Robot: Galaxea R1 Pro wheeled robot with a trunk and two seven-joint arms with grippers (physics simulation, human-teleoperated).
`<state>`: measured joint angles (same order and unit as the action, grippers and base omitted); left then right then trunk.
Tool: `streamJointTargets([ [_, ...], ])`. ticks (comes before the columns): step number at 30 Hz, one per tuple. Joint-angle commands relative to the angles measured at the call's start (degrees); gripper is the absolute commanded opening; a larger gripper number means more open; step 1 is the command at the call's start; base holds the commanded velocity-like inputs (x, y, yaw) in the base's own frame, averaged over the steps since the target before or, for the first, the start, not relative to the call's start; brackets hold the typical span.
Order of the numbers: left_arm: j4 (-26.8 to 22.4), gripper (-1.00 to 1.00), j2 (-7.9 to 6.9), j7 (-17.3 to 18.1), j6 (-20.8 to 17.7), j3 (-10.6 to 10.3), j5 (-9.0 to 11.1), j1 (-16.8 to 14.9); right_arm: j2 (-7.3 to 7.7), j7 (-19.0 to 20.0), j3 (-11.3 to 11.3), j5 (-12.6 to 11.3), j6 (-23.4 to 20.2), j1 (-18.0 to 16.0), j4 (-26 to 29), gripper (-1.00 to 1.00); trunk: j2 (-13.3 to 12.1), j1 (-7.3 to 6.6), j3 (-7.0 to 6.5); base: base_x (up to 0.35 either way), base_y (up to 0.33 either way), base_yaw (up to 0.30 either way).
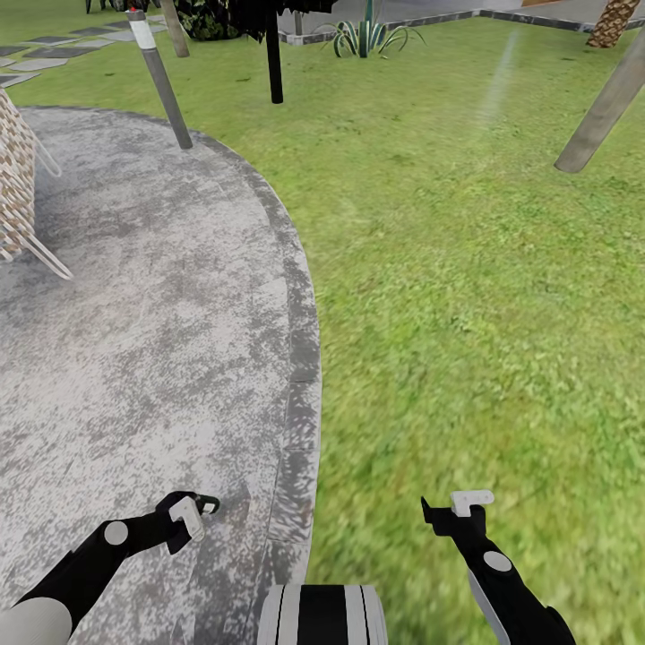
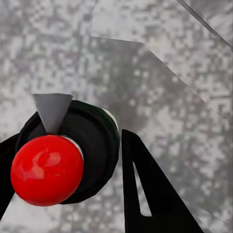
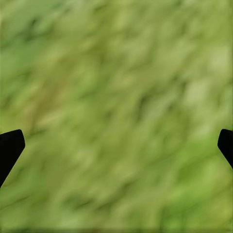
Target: In the garden, pick up the pesticide atomizer on the floor and spray pesticide onto both trees until each tree trunk is fully covered.
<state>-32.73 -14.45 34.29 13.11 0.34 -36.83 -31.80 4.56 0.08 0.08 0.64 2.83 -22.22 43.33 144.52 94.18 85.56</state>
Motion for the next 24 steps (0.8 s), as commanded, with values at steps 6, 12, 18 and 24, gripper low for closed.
streamJointTargets([
  [6, -0.11, -1.00, -0.02, 0.07, 0.25, 0.03, -0.76, -0.01, 0.01, 0.01, 0.01, 0.06, 0.16, -0.02, -0.06, 1.00, 0.01, -0.01, 0.03, 0.000, 0.000, 0.000],
  [12, -0.59, -1.00, -0.05, 0.07, 0.19, 0.08, -0.79, -0.01, 0.01, 0.01, 0.01, 0.06, 0.17, -0.02, -0.06, 1.00, -0.03, -0.09, -0.63, 0.000, 0.000, 0.000],
  [18, -0.66, -1.00, -0.06, 0.07, 0.20, 0.09, -0.76, -0.01, 0.01, 0.01, 0.01, 0.06, 0.16, -0.02, -0.05, 1.00, -0.06, -0.14, -1.08, 0.000, 0.000, 0.000],
  [24, -0.73, -1.00, -0.06, 0.15, 0.23, 0.14, -0.65, -0.01, 0.01, 0.01, 0.01, 0.06, 0.16, -0.02, -0.08, 1.00, -0.06, -0.14, -1.08, 0.000, 0.000, 0.000],
])
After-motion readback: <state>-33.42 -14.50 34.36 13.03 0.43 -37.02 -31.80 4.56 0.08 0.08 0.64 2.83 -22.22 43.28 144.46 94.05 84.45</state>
